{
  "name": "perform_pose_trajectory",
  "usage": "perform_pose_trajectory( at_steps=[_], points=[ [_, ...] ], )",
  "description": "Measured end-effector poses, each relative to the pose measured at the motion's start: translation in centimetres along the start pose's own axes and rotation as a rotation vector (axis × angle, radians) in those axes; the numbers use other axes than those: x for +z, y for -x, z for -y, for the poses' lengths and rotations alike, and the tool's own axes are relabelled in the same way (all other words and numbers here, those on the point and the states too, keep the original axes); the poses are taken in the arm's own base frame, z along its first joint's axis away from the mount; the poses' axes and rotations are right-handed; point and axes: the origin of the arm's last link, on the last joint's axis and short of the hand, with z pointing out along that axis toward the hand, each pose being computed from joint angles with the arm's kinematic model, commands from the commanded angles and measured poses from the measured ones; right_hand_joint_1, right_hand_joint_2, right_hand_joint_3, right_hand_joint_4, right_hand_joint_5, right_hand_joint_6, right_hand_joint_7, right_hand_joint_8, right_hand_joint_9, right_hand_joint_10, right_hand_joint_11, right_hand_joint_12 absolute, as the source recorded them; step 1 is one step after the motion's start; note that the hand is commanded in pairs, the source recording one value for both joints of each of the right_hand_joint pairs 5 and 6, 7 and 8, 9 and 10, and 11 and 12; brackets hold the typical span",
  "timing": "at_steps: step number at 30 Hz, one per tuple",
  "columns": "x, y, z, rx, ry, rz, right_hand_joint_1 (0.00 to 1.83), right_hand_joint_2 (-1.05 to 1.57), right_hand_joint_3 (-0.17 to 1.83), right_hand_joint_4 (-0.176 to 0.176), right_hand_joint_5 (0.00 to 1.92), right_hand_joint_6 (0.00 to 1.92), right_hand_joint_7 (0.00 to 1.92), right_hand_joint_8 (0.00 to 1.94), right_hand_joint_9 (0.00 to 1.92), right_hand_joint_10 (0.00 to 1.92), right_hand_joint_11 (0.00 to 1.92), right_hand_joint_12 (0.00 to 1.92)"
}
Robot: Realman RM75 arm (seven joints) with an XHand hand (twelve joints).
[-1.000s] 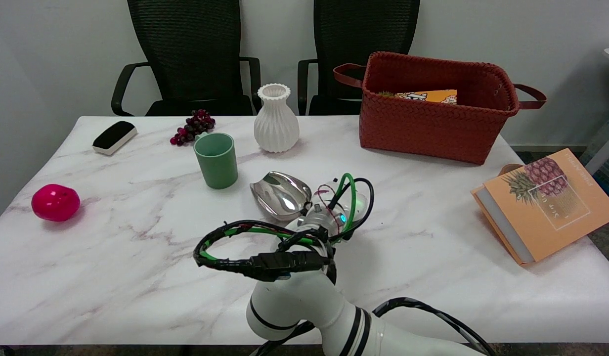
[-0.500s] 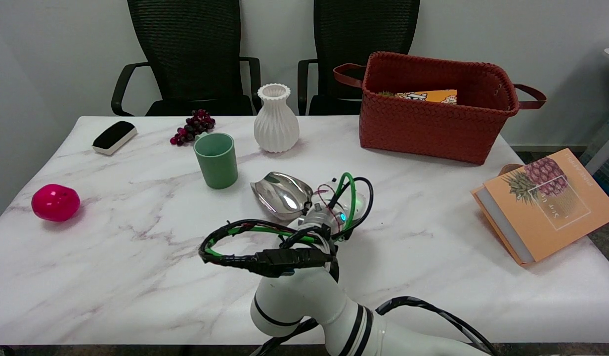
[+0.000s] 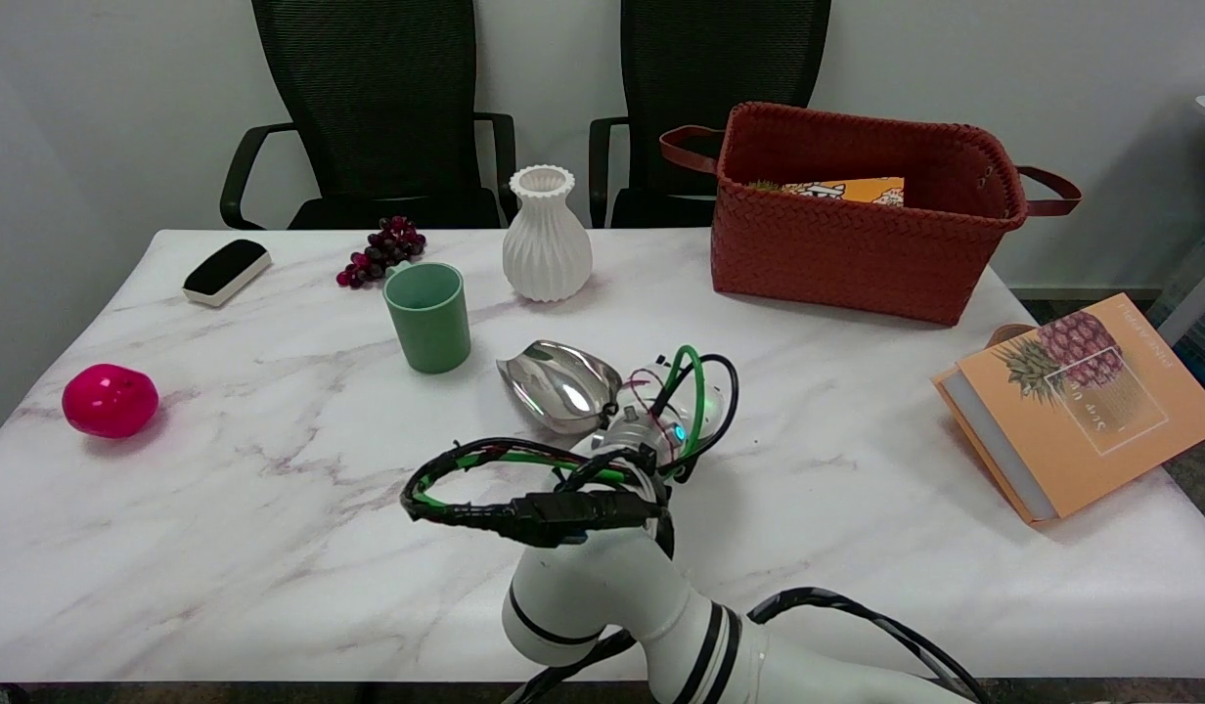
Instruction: Pick up the stainless steel scoop.
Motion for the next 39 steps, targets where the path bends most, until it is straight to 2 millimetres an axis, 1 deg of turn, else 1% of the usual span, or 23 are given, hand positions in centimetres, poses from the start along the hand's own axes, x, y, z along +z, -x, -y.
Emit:
perform_pose_trajectory(
  at_steps=[2,17,25,26,29,35,38,39],
  points=[
    [-0.05,0.04,0.03,-0.001,-0.002,0.000,1.10,-0.34,0.69,0.000,0.47,0.47,1.01,1.01,1.04,1.04,1.42,1.42],
    [-0.49,0.30,0.31,-0.006,-0.013,0.001,1.15,-0.33,0.69,0.000,0.66,0.66,1.12,1.12,1.10,1.10,1.48,1.48],
    [-0.50,0.37,0.41,-0.009,-0.019,0.000,1.14,-0.37,0.74,0.000,0.89,0.89,1.26,1.26,1.23,1.23,1.60,1.60],
    [-0.49,0.38,0.42,-0.009,-0.021,0.000,1.14,-0.37,0.75,0.000,0.95,0.95,1.30,1.30,1.26,1.26,1.63,1.63],
    [-0.43,0.40,0.45,-0.010,-0.023,-0.001,1.15,-0.38,0.75,0.000,0.97,0.97,1.34,1.34,1.28,1.28,1.64,1.64],
    [-0.33,0.46,0.47,-0.009,-0.025,0.000,1.14,-0.37,0.76,0.000,0.98,0.98,1.34,1.34,1.29,1.29,1.64,1.64],
    [-0.28,0.56,0.48,-0.006,-0.025,0.002,1.14,-0.36,0.76,0.000,0.96,0.96,1.32,1.32,1.27,1.27,1.63,1.63],
    [-0.27,0.62,0.49,-0.005,-0.025,0.003,1.13,-0.35,0.75,0.000,0.92,0.92,1.30,1.30,1.24,1.24,1.61,1.61]
  ],
)
